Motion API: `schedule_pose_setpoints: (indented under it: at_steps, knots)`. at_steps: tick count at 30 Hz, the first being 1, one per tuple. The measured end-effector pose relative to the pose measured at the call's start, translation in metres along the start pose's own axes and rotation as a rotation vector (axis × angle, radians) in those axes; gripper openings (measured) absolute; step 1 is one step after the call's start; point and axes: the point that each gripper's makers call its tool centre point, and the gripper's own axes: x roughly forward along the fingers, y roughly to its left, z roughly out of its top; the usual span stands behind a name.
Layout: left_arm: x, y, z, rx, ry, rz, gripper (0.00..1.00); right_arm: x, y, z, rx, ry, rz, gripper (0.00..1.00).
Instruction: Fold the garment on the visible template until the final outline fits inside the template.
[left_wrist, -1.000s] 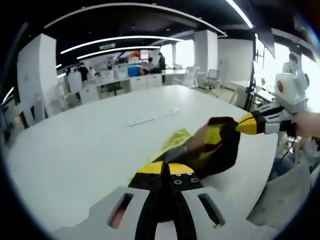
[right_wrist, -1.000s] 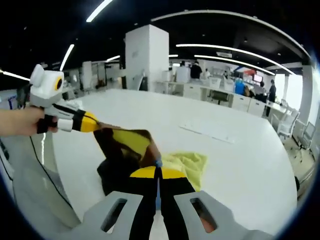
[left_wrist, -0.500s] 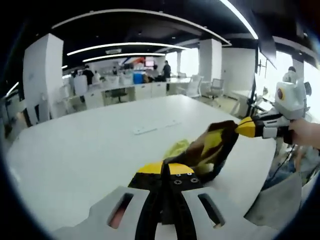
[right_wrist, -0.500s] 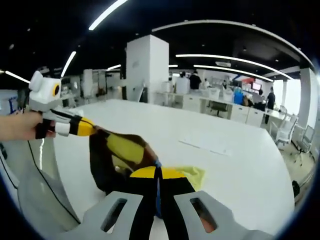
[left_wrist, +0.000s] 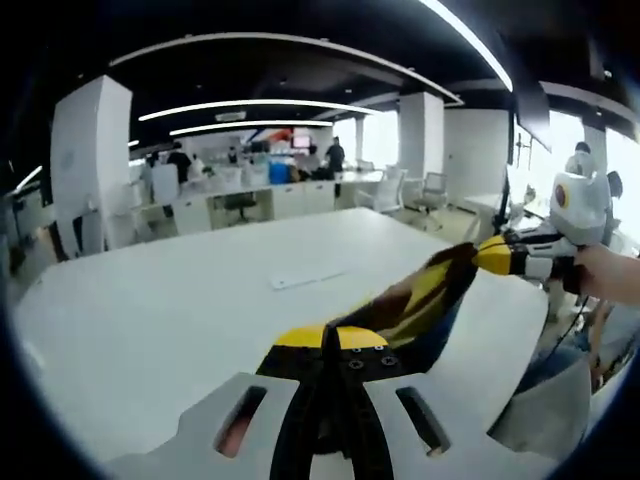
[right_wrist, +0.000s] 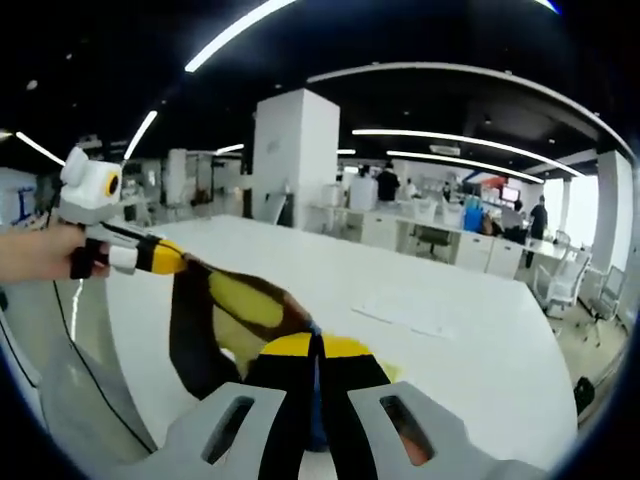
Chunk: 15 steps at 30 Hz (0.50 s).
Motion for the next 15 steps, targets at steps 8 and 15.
schedule_pose_setpoints:
  at_steps: [8, 15]
  knots:
    - [-0.007, -0.005, 0.018, 0.012, -0.038, -0.007, 0.0, -0.009, -0.002, 0.018, -0.009, -0.041, -0.012, 0.01]
    - [-0.014, -0.008, 0.03, 0.007, -0.069, -0.014, 0.0, -0.016, -0.005, 0.032, -0.019, -0.071, -0.024, 0.01]
